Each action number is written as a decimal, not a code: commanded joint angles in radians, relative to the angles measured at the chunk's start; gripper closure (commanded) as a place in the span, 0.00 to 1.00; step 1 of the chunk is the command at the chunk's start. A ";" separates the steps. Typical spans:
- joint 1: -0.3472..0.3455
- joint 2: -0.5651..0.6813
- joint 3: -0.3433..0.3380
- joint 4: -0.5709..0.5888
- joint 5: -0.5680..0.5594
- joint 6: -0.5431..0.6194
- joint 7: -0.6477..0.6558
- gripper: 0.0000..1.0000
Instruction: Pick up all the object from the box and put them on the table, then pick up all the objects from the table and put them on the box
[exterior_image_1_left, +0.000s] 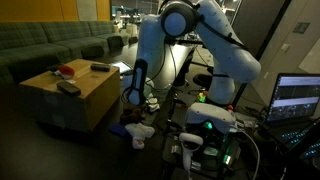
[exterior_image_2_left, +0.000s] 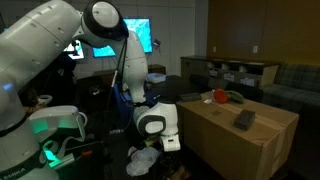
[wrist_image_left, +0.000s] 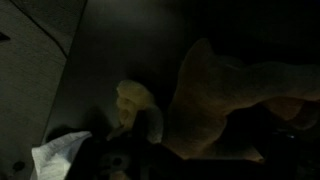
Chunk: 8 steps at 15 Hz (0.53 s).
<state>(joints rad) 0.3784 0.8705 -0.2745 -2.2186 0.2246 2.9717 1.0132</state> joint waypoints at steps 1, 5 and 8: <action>-0.039 0.037 0.036 0.039 0.003 -0.005 -0.014 0.00; -0.048 0.059 0.038 0.052 0.004 -0.014 -0.009 0.28; -0.033 0.057 0.017 0.047 0.002 -0.019 0.000 0.47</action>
<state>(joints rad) 0.3387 0.9189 -0.2425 -2.1916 0.2246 2.9693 1.0132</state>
